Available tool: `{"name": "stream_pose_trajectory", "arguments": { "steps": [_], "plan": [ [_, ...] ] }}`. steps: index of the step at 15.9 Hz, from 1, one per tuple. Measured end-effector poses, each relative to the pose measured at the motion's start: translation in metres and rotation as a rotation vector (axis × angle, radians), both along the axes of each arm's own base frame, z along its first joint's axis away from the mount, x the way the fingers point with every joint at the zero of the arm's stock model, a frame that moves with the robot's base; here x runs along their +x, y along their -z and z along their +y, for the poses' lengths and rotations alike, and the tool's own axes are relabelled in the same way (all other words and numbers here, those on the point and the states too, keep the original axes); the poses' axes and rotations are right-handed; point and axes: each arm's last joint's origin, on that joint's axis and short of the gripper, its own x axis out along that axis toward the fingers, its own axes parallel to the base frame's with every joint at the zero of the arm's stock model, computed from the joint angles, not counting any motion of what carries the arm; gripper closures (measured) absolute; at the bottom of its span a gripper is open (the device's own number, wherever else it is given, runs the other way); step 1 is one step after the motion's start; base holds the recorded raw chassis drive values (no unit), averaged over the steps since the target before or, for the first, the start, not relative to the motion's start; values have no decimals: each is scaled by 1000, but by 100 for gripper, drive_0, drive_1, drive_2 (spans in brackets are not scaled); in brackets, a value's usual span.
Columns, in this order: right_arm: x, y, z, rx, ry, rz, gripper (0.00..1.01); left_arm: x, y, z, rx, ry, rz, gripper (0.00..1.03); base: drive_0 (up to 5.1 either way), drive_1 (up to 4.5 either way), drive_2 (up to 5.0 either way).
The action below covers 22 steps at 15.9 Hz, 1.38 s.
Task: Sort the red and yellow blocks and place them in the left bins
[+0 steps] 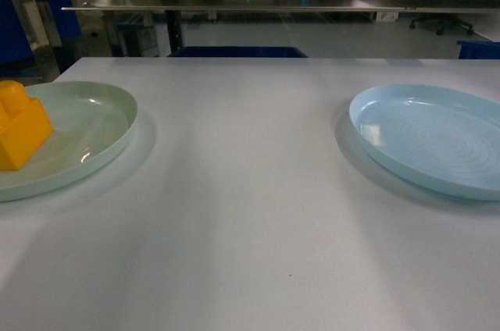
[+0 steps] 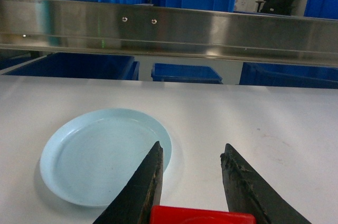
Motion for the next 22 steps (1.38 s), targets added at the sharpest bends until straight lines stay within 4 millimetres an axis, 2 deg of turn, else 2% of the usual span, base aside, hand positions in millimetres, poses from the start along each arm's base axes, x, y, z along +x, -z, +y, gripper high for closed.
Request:
{"name": "stream_pose_trajectory", "arguments": {
  "steps": [5,7,9,10,13,14,19,22],
  "plan": [
    [3,5,0,33,-1,45,73,0,0,0,0,0,0,5,0,0,0],
    [3,4,0,34,-1,43,73,-1,0,3,-28,-21,77,5,0,0,0],
    [3,4,0,34,-1,43,73,8,-13,5,-25,-81,86,5,0,0,0],
    [3,4,0,34,0,43,73,12,-12,3,-15,-94,124,5,0,0,0],
    [2,4,0,34,-1,43,73,12,30,-6,19,-68,320,5,0,0,0],
    [3,4,0,34,-1,43,73,10,38,-9,27,-58,345,5,0,0,0],
    [2,4,0,34,-1,43,73,6,48,-12,96,-52,326,5,0,0,0],
    [3,4,0,34,-1,43,73,7,65,-9,156,-70,351,5,0,0,0]
  ]
}}
